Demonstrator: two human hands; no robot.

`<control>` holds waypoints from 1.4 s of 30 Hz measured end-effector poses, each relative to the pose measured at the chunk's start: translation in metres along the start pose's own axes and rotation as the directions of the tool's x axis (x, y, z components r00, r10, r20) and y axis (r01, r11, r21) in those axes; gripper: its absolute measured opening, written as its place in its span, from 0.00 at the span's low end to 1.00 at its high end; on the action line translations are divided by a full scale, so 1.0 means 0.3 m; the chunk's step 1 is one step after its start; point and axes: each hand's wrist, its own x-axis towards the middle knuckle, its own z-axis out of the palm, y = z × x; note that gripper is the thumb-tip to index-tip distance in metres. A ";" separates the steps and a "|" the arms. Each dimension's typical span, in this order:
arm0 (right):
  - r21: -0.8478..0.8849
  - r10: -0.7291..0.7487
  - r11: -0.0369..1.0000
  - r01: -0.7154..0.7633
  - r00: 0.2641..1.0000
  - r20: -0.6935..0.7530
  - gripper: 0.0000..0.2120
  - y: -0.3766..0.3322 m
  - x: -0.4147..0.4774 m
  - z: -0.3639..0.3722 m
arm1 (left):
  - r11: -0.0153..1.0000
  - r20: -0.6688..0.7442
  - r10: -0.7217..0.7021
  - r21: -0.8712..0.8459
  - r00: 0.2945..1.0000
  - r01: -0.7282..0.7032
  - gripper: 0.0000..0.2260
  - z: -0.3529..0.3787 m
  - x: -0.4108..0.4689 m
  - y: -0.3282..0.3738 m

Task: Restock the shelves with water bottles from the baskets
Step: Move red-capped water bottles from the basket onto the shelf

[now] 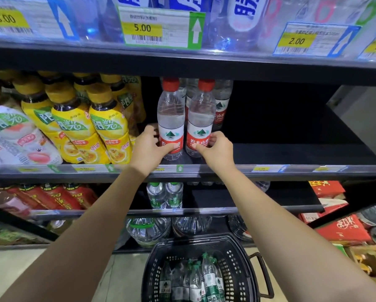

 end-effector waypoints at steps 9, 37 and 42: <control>-0.036 -0.027 0.999 0.027 1.000 -0.002 0.22 -0.011 0.059 0.017 | 0.997 -0.020 0.071 -0.035 0.997 -0.072 0.26 0.019 0.111 -0.005; -0.166 -0.067 0.984 0.065 0.998 -0.006 0.32 -0.038 -0.080 -0.058 | 0.988 -0.060 0.030 0.150 0.998 -0.021 0.33 0.042 -0.070 0.018; -0.452 -0.314 0.837 0.309 0.947 0.066 0.31 0.092 -0.314 -0.213 | 0.821 -0.057 0.157 0.563 0.986 -0.098 0.33 0.043 -0.375 0.021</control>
